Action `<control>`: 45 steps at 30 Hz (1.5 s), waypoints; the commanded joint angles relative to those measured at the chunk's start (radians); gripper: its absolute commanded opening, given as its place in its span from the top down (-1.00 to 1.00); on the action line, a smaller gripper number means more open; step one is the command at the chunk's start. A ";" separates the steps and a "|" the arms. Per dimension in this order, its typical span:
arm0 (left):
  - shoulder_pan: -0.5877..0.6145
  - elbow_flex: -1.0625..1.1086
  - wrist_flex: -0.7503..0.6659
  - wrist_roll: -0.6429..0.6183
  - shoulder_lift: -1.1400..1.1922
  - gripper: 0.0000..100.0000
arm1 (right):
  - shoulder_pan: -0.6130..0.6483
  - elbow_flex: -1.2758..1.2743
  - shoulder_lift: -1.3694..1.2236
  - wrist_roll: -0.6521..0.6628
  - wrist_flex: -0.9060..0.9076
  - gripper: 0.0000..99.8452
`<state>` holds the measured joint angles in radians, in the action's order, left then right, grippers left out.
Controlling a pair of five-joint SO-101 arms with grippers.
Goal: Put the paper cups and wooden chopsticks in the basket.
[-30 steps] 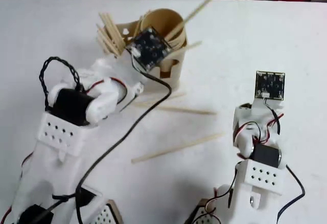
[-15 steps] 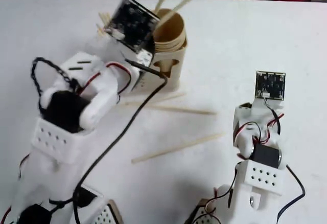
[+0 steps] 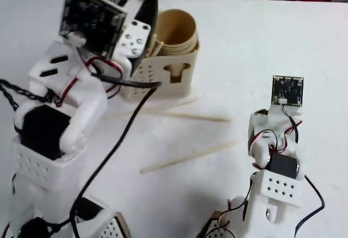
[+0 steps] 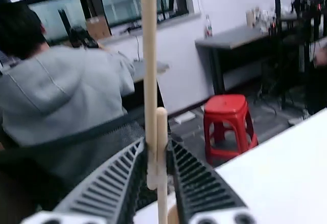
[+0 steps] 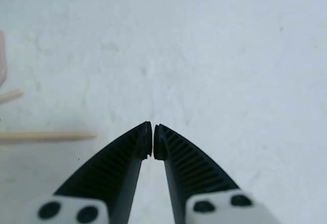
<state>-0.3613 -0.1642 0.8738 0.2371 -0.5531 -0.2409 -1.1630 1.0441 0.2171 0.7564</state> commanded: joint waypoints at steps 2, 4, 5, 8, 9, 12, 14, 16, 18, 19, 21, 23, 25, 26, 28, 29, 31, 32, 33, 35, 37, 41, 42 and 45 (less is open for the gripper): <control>0.024 -0.071 -0.075 -0.009 -0.033 0.96 | -0.005 0.008 0.019 -0.006 -0.019 0.95; 0.039 -0.063 -0.106 -0.009 -0.033 0.96 | -0.005 0.008 0.019 -0.006 -0.019 0.95; 0.053 -0.061 -0.115 -0.009 -0.027 0.96 | -0.005 0.008 0.019 -0.006 -0.019 0.95; 0.076 -0.066 -0.166 -0.009 0.028 0.96 | -0.005 0.008 0.019 -0.006 -0.019 0.95; 0.088 -0.068 -0.187 -0.009 0.050 0.96 | -0.005 0.008 0.019 -0.006 -0.019 0.95; 0.119 -0.066 -0.235 -0.020 0.119 0.96 | -0.005 0.008 0.019 -0.006 -0.019 0.95; 0.140 -0.066 -0.236 -0.063 0.156 0.96 | -0.005 0.008 0.019 -0.006 -0.019 0.95; 0.153 -0.064 -0.232 -0.100 0.188 0.96 | -0.005 0.008 0.019 -0.006 -0.019 0.95; 0.160 -0.063 -0.229 -0.121 0.220 0.96 | -0.005 0.008 0.019 -0.006 -0.019 0.95; 0.162 -0.061 -0.221 -0.124 0.236 0.96 | -0.005 0.008 0.019 -0.006 -0.019 0.95; 0.162 -0.038 -0.216 -0.137 0.259 0.96 | -0.005 0.008 0.019 -0.006 -0.019 0.95; 0.162 -0.003 -0.216 -0.137 0.269 0.96 | -0.005 0.008 0.019 -0.006 -0.019 0.95; 0.162 0.051 -0.216 -0.137 0.271 0.96 | -0.005 0.008 0.019 -0.006 -0.021 0.95; 0.162 0.081 -0.219 -0.137 0.266 0.96 | -0.005 0.008 0.019 -0.006 -0.021 0.95; 0.163 0.152 -0.247 -0.137 0.265 0.96 | -0.005 0.008 0.019 -0.006 -0.022 0.95; 0.163 0.187 -0.267 -0.137 0.263 0.96 | -0.005 0.006 0.019 -0.006 -0.027 0.95; 0.170 0.252 -0.305 -0.137 0.263 0.96 | -0.005 0.005 0.018 -0.006 -0.033 0.95; 0.171 0.281 -0.321 -0.137 0.263 0.96 | -0.005 0.002 0.018 -0.005 -0.033 0.95; 0.173 0.305 -0.333 -0.137 0.263 0.96 | -0.005 0.002 0.018 -0.003 -0.033 0.95; 0.173 0.342 -0.342 -0.137 0.263 0.96 | -0.005 0.002 0.018 -0.003 -0.033 0.95; 0.174 0.364 -0.342 -0.137 0.262 0.96 | -0.005 0.002 0.018 -0.002 -0.035 0.95; 0.174 0.445 -0.344 -0.137 0.202 0.96 | -0.005 0.002 0.018 -0.002 -0.047 0.95; 0.174 0.471 -0.344 -0.137 0.174 0.96 | -0.005 0.002 0.018 -0.002 -0.047 0.95; 0.174 0.568 -0.365 -0.137 0.093 0.95 | -0.005 0.002 0.018 -0.002 -0.047 0.95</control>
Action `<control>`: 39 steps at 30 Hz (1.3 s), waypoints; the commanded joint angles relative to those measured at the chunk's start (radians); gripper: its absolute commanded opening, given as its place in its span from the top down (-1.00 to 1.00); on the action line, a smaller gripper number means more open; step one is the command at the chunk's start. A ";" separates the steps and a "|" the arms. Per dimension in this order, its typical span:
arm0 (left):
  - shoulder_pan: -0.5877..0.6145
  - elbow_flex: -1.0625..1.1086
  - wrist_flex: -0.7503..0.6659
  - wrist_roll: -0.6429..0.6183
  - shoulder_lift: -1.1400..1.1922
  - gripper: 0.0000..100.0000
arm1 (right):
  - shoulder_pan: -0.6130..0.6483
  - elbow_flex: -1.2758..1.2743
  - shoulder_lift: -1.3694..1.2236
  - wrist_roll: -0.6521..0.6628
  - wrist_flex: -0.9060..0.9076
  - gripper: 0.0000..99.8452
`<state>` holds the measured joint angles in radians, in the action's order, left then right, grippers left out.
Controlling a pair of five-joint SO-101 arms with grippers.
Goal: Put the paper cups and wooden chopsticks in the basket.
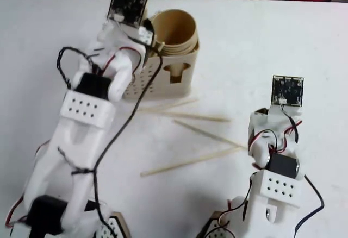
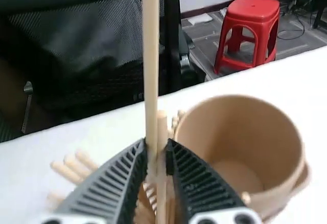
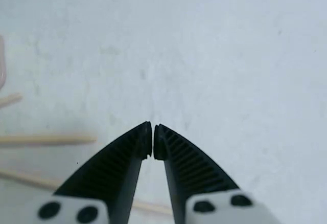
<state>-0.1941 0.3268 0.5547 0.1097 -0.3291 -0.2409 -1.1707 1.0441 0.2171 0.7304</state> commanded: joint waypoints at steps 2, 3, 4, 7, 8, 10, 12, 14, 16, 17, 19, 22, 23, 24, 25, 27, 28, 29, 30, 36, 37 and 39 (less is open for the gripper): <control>0.008 0.141 -0.075 -0.009 -0.173 0.94 | -0.005 0.009 0.018 -0.002 -0.021 0.95; 0.013 0.175 -0.091 -0.009 -0.186 0.94 | -0.005 0.009 0.018 -0.002 -0.021 0.95; 0.015 0.203 -0.104 -0.009 -0.196 0.91 | -0.005 0.009 0.018 -0.002 -0.021 0.95; 0.018 0.247 -0.110 -0.009 -0.206 0.75 | -0.005 0.009 0.018 -0.002 -0.021 0.95; 0.018 0.253 -0.109 -0.009 -0.209 0.72 | -0.005 0.009 0.018 -0.002 -0.021 0.95; 0.018 0.245 -0.078 -0.009 -0.209 0.70 | -0.005 0.009 0.018 -0.002 -0.021 0.95; 0.018 0.207 -0.028 -0.009 -0.211 0.70 | -0.007 0.009 0.018 -0.002 -0.021 0.95; 0.018 0.155 0.051 -0.006 -0.211 0.70 | -0.008 0.009 0.018 -0.002 -0.021 0.95; 0.018 0.091 0.143 -0.003 -0.211 0.70 | -0.008 0.009 0.018 -0.002 -0.021 0.95; 0.018 0.060 0.186 -0.003 -0.211 0.70 | -0.007 0.009 0.018 -0.002 -0.021 0.95; 0.018 0.008 0.269 -0.002 -0.211 0.70 | -0.007 0.009 0.018 -0.002 -0.021 0.95; 0.015 -0.054 0.371 0.002 -0.211 0.70 | -0.007 0.009 0.018 -0.002 -0.021 0.95; 0.012 -0.071 0.400 0.003 -0.211 0.70 | -0.007 0.009 0.018 -0.002 -0.021 0.95; 0.008 -0.089 0.430 0.023 -0.211 0.70 | -0.007 0.009 0.018 -0.002 -0.021 0.95; 0.007 -0.106 0.460 0.055 -0.211 0.70 | -0.008 0.009 0.018 -0.002 -0.021 0.95; -0.019 -0.144 0.520 0.126 -0.211 0.71 | -0.010 0.009 0.018 -0.003 -0.021 0.95; -0.031 -0.163 0.552 0.158 -0.211 0.71 | -0.010 0.009 0.018 -0.005 -0.021 0.95; -0.044 -0.181 0.585 0.187 -0.211 0.71 | -0.010 0.009 0.019 -0.005 -0.021 0.95; -0.059 -0.196 0.618 0.213 -0.211 0.70 | -0.012 0.009 0.019 -0.005 -0.021 0.95; -0.179 -0.238 0.772 0.353 -0.209 0.70 | -0.013 0.009 0.025 -0.006 -0.021 0.95; -0.203 -0.236 0.793 0.376 -0.203 0.70 | -0.015 0.009 0.027 -0.006 -0.021 0.95; -0.249 -0.222 0.835 0.410 -0.200 0.70 | -0.038 0.012 0.027 -0.008 -0.021 0.95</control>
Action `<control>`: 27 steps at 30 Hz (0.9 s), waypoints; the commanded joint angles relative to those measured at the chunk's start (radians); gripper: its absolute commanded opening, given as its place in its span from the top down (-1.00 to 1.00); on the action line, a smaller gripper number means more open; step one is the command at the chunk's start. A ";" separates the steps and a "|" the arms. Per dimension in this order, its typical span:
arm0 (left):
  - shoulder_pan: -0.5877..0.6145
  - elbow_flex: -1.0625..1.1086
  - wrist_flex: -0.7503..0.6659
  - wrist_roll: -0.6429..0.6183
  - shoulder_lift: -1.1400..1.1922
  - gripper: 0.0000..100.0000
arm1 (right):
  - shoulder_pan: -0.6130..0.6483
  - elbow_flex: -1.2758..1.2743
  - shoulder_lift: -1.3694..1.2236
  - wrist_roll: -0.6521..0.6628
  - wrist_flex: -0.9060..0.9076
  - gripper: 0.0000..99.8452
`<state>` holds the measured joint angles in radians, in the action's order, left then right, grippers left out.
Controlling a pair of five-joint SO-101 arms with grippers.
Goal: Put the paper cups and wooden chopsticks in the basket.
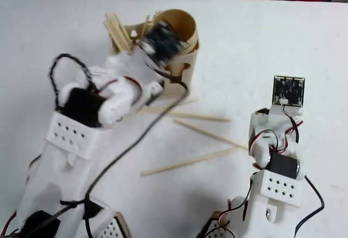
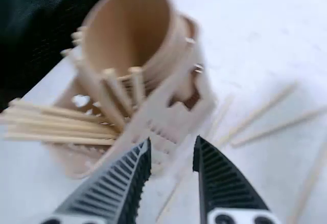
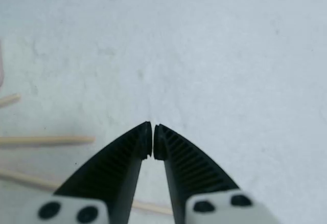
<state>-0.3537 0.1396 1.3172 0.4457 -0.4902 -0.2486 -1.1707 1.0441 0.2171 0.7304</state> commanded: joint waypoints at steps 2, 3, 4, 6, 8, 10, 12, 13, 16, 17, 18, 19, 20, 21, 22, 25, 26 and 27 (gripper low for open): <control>-0.142 0.017 0.078 0.094 -0.039 0.70 | -0.056 0.017 0.028 -0.008 -0.021 0.95; -0.166 0.049 0.078 0.103 -0.039 0.70 | -0.065 0.017 0.028 -0.009 -0.021 0.95; -0.188 0.087 0.069 0.109 -0.039 0.70 | -0.073 0.021 0.028 -0.021 -0.021 0.95; -0.219 0.178 0.014 0.110 -0.038 0.70 | -0.093 0.032 0.028 -0.044 -0.019 0.95; -0.231 0.281 -0.068 0.109 -0.038 0.70 | -0.119 0.037 0.028 -0.057 -0.019 0.95; -0.242 0.385 -0.157 0.107 -0.038 0.70 | -0.140 0.038 0.028 -0.060 -0.021 0.95; -0.263 0.473 -0.227 0.107 -0.038 0.70 | -0.154 0.046 0.028 -0.086 -0.021 0.95; -0.278 0.506 -0.253 0.107 -0.038 0.70 | -0.162 0.049 0.028 -0.095 -0.021 0.95; -0.312 0.572 -0.310 0.097 -0.018 0.70 | -0.177 0.054 0.028 -0.100 -0.021 0.95; -0.317 0.575 -0.321 0.078 0.008 0.70 | -0.177 0.054 0.028 -0.100 -0.021 0.95; -0.318 0.572 -0.330 0.061 0.047 0.70 | -0.177 0.054 0.028 -0.100 -0.021 0.95; -0.320 0.560 -0.334 0.054 0.091 0.70 | -0.177 0.054 0.028 -0.100 -0.021 0.95; -0.321 0.543 -0.336 0.054 0.140 0.69 | -0.177 0.054 0.028 -0.100 -0.021 0.95; -0.326 0.520 -0.336 0.052 0.193 0.67 | -0.177 0.054 0.028 -0.100 -0.021 0.95; -0.337 0.494 -0.336 0.051 0.240 0.65 | -0.176 0.054 0.028 -0.100 -0.021 0.95; -0.374 0.419 -0.333 0.051 0.363 0.64 | -0.176 0.052 0.027 -0.100 -0.021 0.95; -0.389 0.397 -0.333 0.049 0.397 0.64 | -0.174 0.052 0.027 -0.100 -0.021 0.95; -0.400 0.379 -0.334 0.049 0.427 0.64 | -0.174 0.052 0.025 -0.100 -0.021 0.95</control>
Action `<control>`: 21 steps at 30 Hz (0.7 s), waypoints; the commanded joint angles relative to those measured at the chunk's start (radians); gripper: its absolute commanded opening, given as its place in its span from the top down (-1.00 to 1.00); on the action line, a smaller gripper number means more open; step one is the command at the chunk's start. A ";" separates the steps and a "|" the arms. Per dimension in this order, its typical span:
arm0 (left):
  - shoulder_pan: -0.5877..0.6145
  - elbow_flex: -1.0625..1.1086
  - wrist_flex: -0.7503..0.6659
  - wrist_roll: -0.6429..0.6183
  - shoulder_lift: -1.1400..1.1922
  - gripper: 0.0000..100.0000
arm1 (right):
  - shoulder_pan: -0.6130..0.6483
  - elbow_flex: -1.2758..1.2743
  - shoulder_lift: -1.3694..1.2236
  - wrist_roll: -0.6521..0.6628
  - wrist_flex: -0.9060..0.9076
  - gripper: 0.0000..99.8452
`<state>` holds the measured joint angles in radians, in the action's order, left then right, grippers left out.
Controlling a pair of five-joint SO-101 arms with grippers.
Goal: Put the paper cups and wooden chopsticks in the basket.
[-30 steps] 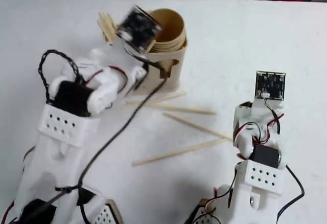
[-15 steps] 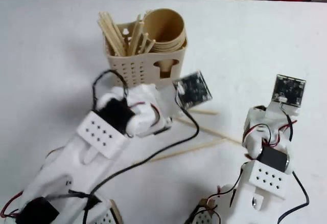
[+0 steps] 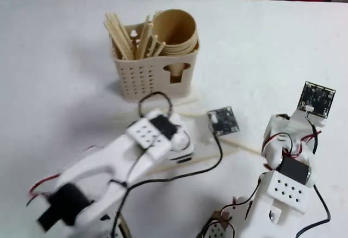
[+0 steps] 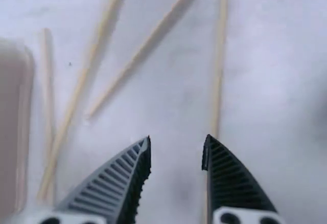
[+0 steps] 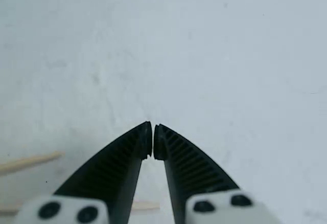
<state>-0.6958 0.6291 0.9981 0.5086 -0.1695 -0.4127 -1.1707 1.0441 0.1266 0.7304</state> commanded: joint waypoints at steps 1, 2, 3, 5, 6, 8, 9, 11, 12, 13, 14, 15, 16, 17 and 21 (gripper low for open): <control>-0.070 -0.127 -0.017 -0.017 0.137 0.64 | -0.010 0.052 0.025 -0.009 -0.021 0.95; -0.079 -0.146 -0.018 -0.031 0.165 0.64 | -0.010 0.052 0.025 -0.009 -0.021 0.95; -0.085 -0.164 -0.018 -0.048 0.193 0.64 | -0.010 0.052 0.024 -0.009 -0.021 0.95; -0.096 -0.201 -0.012 -0.064 0.248 0.64 | -0.008 0.052 0.024 -0.009 -0.021 0.95; -0.101 -0.212 -0.012 -0.066 0.274 0.64 | -0.008 0.052 0.024 -0.009 -0.021 0.95; -0.102 -0.232 -0.012 -0.069 0.328 0.64 | -0.008 0.052 0.024 -0.009 -0.021 0.95; -0.102 -0.241 -0.011 -0.069 0.346 0.64 | -0.008 0.052 0.024 -0.009 -0.021 0.95; -0.104 -0.279 0.032 -0.069 0.377 0.65 | -0.008 0.052 0.024 -0.009 -0.021 0.95; -0.105 -0.296 0.052 -0.069 0.387 0.67 | -0.008 0.052 0.024 -0.009 -0.021 0.95; -0.105 -0.308 0.063 -0.069 0.397 0.71 | -0.008 0.052 0.024 -0.009 -0.021 0.95; -0.105 -0.318 0.071 -0.068 0.406 0.76 | -0.008 0.052 0.022 -0.009 -0.021 0.95; -0.105 -0.321 0.071 -0.064 0.412 0.80 | -0.008 0.052 0.022 -0.009 -0.021 0.95; -0.104 -0.321 0.071 -0.063 0.415 0.84 | -0.008 0.052 0.022 -0.009 -0.021 0.95; -0.102 -0.319 0.072 -0.063 0.417 0.86 | -0.008 0.052 0.022 -0.009 -0.021 0.95; -0.099 -0.324 0.121 -0.060 0.415 0.96 | -0.008 0.052 0.022 -0.008 -0.021 0.95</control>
<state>-0.7925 0.3498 1.0733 0.4519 0.2539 -0.4127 -1.1707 1.0441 0.1266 0.7304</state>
